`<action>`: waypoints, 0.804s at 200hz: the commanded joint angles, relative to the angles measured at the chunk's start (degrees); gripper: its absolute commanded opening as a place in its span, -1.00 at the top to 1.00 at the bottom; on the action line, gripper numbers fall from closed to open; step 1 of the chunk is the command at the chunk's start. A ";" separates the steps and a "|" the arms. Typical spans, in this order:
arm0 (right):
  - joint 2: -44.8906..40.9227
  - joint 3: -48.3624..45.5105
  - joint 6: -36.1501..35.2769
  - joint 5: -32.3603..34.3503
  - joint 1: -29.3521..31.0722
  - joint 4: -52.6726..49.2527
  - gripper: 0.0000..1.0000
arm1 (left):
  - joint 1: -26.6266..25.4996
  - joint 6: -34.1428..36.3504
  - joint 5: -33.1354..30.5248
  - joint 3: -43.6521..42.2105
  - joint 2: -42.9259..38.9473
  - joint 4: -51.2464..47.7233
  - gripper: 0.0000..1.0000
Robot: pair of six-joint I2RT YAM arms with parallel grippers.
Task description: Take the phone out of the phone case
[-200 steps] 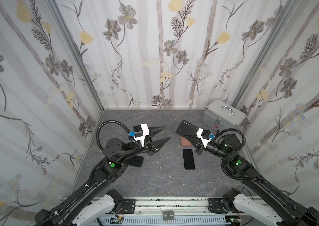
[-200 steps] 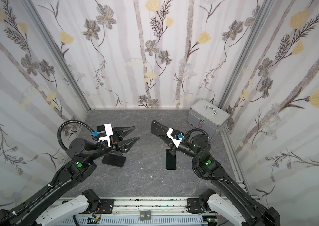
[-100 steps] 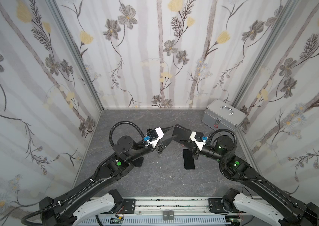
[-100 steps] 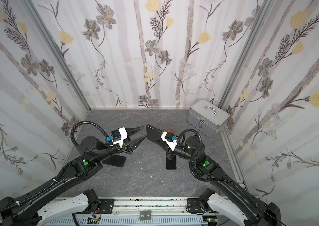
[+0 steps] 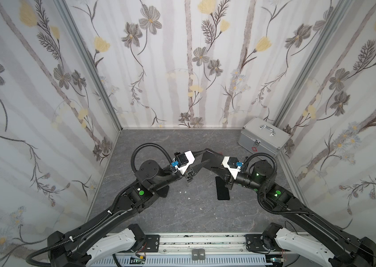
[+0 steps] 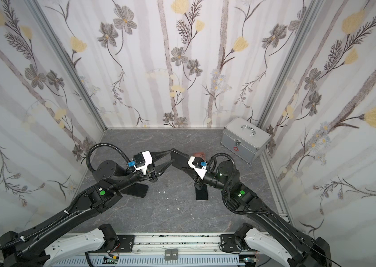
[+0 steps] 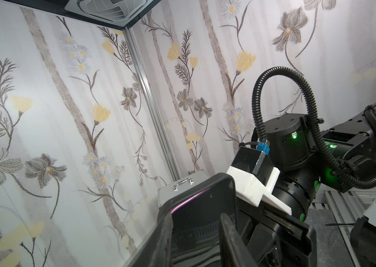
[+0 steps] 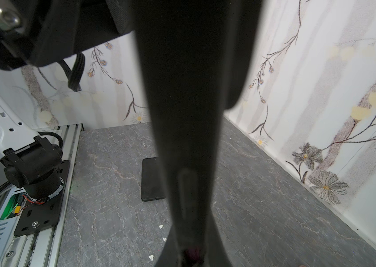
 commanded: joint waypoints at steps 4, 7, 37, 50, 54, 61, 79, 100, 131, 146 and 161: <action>-0.32 0.63 -0.41 -0.42 0.19 2.13 1.00 | 0.06 0.65 -0.30 -0.14 0.27 0.91 0.29; -0.36 0.63 -0.46 -0.42 0.30 2.09 1.00 | -0.10 0.70 -0.31 -0.19 0.26 0.89 0.29; -0.64 0.63 -0.96 -0.52 0.47 2.33 1.00 | -0.12 0.74 -1.30 -0.29 0.35 0.89 0.28; -0.68 0.62 -0.94 -0.32 0.45 2.50 1.00 | -0.07 0.83 -1.71 -0.29 0.26 0.85 0.26; -0.66 0.63 -0.93 -0.26 0.47 2.52 1.00 | 0.00 0.83 -1.81 -0.29 0.26 0.92 0.25; -0.64 0.62 -1.00 -0.03 0.41 2.52 1.00 | -0.07 0.83 -2.05 -0.29 0.11 0.88 0.23; -0.67 0.63 -0.92 0.34 0.48 2.53 1.00 | -0.06 0.96 -2.52 -0.29 -0.09 0.87 0.22; -0.44 0.62 -0.92 0.54 0.43 2.52 1.00 | 0.01 1.06 -2.78 -0.36 -0.42 0.91 0.21; -0.18 0.63 -0.83 0.19 0.49 2.52 1.00 | 0.02 1.01 -2.70 -0.53 -0.62 0.92 0.21; -0.08 0.63 -0.83 0.22 0.49 2.44 1.00 | -0.05 1.01 -2.70 -0.64 -0.62 0.92 0.21; -0.09 0.63 -0.90 0.09 0.50 2.22 1.00 | -0.13 0.96 -2.55 -0.64 -0.53 0.92 0.22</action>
